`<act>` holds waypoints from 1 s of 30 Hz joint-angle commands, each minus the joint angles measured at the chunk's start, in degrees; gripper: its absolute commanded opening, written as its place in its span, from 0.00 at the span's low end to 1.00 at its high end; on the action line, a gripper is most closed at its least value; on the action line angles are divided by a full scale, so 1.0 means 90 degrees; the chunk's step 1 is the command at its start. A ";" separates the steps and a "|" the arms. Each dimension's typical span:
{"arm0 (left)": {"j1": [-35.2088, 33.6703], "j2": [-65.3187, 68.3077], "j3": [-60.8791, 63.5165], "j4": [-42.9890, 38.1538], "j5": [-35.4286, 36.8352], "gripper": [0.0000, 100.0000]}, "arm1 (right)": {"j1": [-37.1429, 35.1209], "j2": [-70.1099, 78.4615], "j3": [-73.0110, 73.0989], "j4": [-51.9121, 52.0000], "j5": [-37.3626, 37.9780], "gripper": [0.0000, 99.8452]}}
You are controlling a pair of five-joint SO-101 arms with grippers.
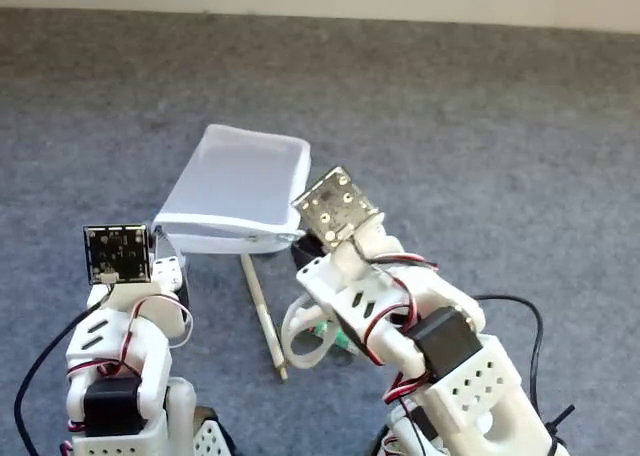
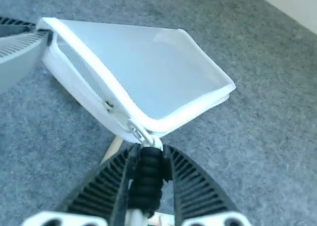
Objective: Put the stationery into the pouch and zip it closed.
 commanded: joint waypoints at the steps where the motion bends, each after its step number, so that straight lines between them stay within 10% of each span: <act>1: -0.0151 -0.0054 -0.0357 -0.0088 0.0068 0.01 | 0.0308 -0.0190 -0.0142 -0.0093 -0.0205 0.00; 30: 0.0034 -0.0044 -0.0347 -0.0078 0.0049 0.01 | 0.0308 -0.1578 -0.0083 -0.0054 -0.0567 0.01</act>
